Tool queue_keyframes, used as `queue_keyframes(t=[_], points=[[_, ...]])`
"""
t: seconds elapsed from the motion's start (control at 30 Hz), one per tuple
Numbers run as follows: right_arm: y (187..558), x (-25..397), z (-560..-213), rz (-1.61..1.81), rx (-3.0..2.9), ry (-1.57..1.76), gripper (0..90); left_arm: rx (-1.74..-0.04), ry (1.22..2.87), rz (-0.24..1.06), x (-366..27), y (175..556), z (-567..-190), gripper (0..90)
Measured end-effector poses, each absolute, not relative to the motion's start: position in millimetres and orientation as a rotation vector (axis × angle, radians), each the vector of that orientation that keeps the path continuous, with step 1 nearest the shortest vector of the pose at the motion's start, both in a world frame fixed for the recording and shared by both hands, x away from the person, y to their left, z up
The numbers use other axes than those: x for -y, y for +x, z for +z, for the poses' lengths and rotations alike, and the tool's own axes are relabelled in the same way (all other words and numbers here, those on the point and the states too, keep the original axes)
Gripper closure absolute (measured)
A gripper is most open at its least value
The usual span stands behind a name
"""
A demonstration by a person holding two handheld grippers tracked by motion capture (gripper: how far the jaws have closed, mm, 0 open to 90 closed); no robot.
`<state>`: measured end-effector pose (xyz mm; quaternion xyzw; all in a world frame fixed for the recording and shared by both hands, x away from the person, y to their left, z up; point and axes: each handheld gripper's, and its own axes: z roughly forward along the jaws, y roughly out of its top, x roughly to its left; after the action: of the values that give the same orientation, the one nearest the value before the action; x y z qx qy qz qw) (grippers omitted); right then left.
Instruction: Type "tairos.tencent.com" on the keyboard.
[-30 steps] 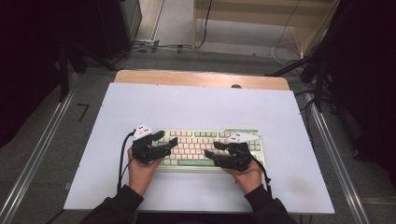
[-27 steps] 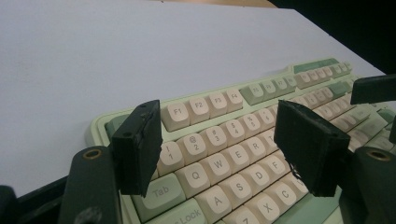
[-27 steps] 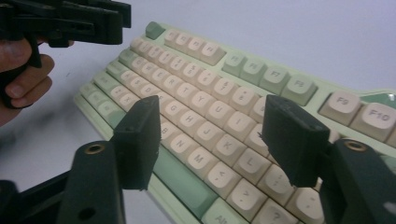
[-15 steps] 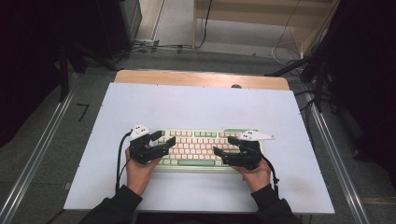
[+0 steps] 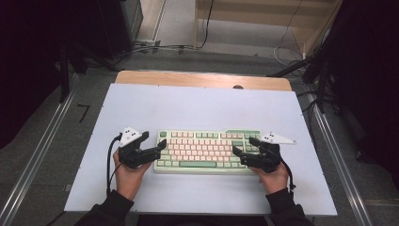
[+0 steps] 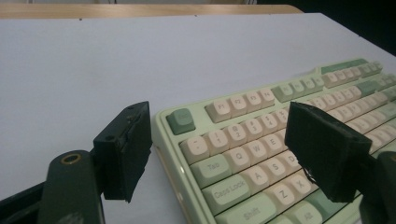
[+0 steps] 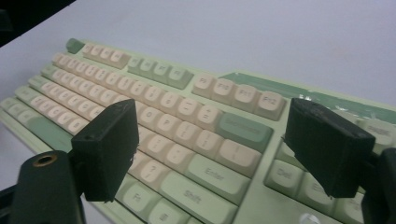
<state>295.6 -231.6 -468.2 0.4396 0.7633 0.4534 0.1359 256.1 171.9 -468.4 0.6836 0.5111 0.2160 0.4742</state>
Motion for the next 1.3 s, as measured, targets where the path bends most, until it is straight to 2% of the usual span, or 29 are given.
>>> queue_keyframes(t=[0.2, 0.63, 1.3], points=[[295, 243, -468, 1.302, -2.175, 1.299, 14.1, -1.285, 1.679, 0.559, -182, 254, -472, 20.3], [291, 256, -466, 1.286, -2.134, 1.323, 14.2, -1.339, 1.661, 0.593, -207, 249, -475, 19.9], [284, 305, -466, 1.222, -2.042, 1.39, 14.2, -1.461, 1.642, 0.658, -228, 250, -483, 19.9]])
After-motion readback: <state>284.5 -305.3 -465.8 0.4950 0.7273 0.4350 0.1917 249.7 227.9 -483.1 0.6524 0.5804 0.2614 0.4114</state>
